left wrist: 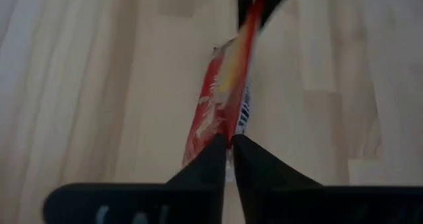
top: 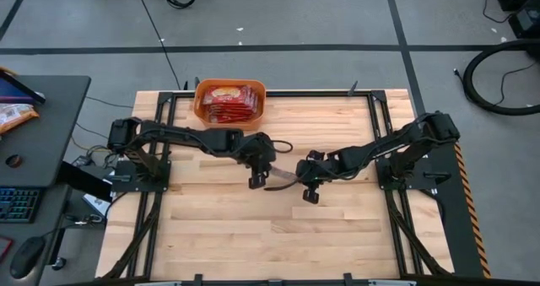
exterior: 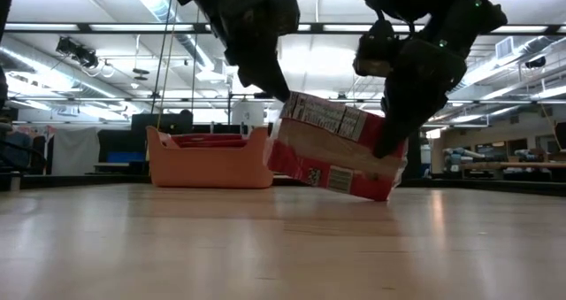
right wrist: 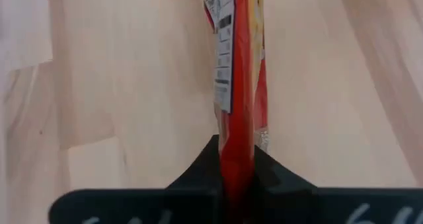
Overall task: Sort popcorn bags into baskets
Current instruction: Put the popcorn bag into the orange bin
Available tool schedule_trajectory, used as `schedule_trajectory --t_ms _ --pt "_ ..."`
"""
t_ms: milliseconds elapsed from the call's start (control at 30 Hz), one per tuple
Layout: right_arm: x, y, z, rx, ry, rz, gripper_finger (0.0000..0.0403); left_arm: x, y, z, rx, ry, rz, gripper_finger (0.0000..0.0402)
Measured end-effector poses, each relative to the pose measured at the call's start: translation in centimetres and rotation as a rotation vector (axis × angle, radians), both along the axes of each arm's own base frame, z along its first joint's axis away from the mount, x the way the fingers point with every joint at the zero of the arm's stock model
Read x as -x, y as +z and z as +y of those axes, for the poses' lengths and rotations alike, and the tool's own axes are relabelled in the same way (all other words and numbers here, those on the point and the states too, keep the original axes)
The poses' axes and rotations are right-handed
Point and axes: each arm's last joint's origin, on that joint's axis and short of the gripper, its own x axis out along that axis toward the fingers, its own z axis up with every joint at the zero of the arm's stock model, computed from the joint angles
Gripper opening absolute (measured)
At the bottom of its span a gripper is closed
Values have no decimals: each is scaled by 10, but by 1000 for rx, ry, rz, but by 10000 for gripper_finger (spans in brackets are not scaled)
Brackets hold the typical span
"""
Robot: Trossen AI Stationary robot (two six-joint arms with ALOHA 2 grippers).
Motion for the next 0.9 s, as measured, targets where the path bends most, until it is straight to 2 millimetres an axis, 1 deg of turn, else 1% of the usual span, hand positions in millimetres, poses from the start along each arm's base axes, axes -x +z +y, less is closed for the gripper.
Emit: schedule_trajectory --t_ms 100,200,267,367,467,567,700,900 --pt "1 3 0 -24 12 -4 21 -1 1 -9 -15 -61 -11 70" --pt "1 5 -1 -40 15 -5 27 -1 1 -14 -38 -60 -17 117" --pt "1 6 -2 -47 13 -4 37 -2 2 -15 -56 -50 -29 149" --pt "1 6 -4 -65 17 -3 40 -4 4 -15 -43 -47 -56 193" --pt "1 6 -4 -73 17 -3 34 -5 5 -17 -17 -48 -75 221" --pt "1 9 -4 -72 26 -16 30 -6 5 -17 -44 -37 -77 230" --pt "2 13 -4 -75 40 -32 33 -7 6 -14 -90 7 -93 227" --pt "3 16 -4 -89 34 -46 34 -9 8 -13 -61 -15 -123 222"
